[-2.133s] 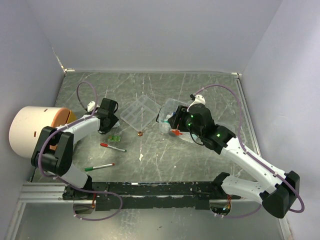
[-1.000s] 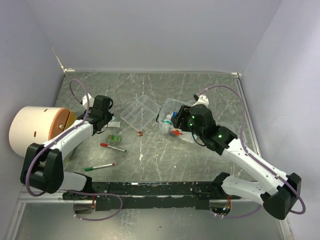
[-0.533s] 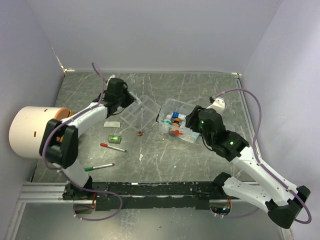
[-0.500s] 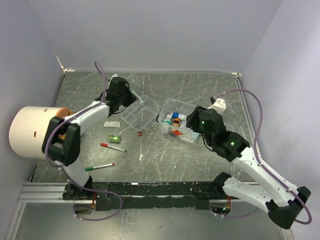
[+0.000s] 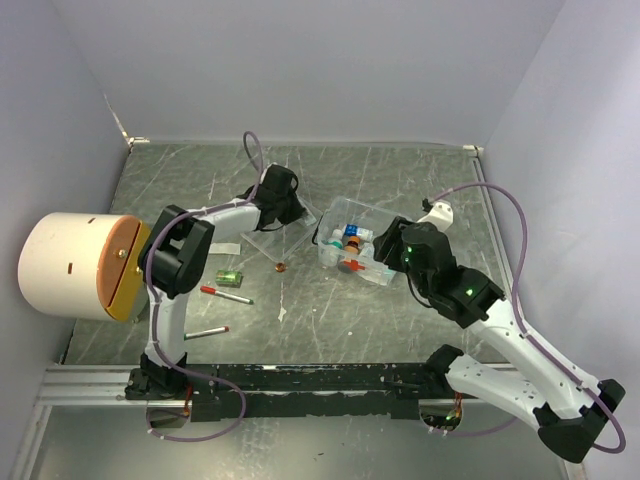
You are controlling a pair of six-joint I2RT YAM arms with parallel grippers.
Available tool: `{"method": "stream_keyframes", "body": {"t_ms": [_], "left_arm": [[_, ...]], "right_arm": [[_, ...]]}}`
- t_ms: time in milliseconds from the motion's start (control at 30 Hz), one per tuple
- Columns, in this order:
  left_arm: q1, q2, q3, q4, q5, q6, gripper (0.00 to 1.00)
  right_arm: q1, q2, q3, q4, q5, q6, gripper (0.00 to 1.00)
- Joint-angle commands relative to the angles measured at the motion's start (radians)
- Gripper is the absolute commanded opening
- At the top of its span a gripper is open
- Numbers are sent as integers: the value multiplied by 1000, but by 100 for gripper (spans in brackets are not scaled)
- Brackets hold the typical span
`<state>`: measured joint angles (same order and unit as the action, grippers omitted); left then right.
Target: Organize the medicine kit
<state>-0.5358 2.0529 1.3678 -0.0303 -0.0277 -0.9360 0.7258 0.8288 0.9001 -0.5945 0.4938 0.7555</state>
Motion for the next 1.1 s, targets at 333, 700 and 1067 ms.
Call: {"method": "stream_keyframes", "body": {"t_ms": [333,700,1067], "left_arm": [[-7,13,97,-41,12,-44,39],[-3,-231,-22,-90,-83,55,82],[-3,-65,116,-161,-68,99,49]], "right_arm": [[1,24,-28,45,-63,30,50],[2,31,-17,65,-87,9,50],[3,29,-30,79,-108,15,50]]}}
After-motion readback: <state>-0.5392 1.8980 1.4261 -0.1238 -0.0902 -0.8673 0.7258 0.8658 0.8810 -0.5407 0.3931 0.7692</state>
